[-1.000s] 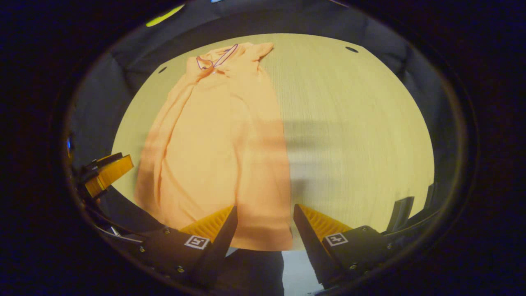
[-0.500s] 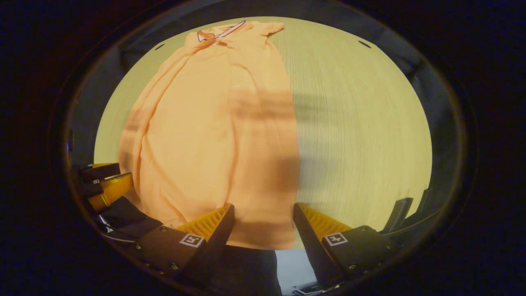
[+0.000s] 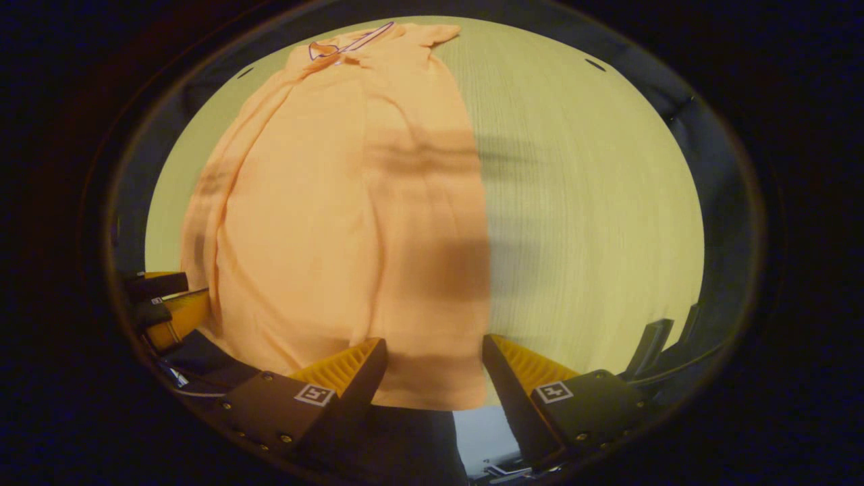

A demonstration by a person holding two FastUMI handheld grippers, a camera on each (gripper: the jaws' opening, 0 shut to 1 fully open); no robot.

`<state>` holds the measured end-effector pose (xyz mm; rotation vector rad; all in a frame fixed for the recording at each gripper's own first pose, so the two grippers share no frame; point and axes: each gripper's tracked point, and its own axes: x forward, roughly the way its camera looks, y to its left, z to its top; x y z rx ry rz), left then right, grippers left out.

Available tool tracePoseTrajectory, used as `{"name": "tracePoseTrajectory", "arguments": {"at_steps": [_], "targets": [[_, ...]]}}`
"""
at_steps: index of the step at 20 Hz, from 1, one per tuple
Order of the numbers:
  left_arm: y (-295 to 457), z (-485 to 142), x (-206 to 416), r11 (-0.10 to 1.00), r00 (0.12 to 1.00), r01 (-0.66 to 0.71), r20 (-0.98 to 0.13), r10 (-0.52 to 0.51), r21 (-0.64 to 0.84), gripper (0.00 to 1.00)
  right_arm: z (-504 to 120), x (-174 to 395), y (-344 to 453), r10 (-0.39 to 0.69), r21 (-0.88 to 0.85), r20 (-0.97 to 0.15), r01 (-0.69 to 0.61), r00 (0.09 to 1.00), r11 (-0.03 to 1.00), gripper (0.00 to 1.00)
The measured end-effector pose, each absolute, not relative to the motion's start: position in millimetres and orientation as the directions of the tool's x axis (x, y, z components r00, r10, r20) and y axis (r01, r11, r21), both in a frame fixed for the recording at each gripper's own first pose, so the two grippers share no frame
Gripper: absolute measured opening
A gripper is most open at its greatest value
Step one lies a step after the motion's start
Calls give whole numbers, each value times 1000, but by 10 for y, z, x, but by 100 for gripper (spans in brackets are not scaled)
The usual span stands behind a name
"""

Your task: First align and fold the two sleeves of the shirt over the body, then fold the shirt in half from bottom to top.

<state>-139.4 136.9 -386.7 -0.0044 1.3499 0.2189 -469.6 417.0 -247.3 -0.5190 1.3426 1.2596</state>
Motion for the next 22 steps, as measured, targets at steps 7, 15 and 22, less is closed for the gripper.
{"name": "tracePoseTrajectory", "arguments": {"at_steps": [7, 15, 22], "targets": [[1186, -3879, -1264, 982, 214, -156, -968, 134, 102, 13, -2467, -4695, 4232, 353, 369, -905, -854, -239, 366, 38], [1275, -3742, -1036, 975, 234, -212, -965, 119, 68, 7, -2417, -4720, 4263, 394, 393, -885, -853, -250, 342, 0], [1317, -3298, -756, 969, 315, -245, -942, 118, 40, 7, -1982, -4455, 4458, 486, 444, -838, -829, -249, 341, 0]]}}
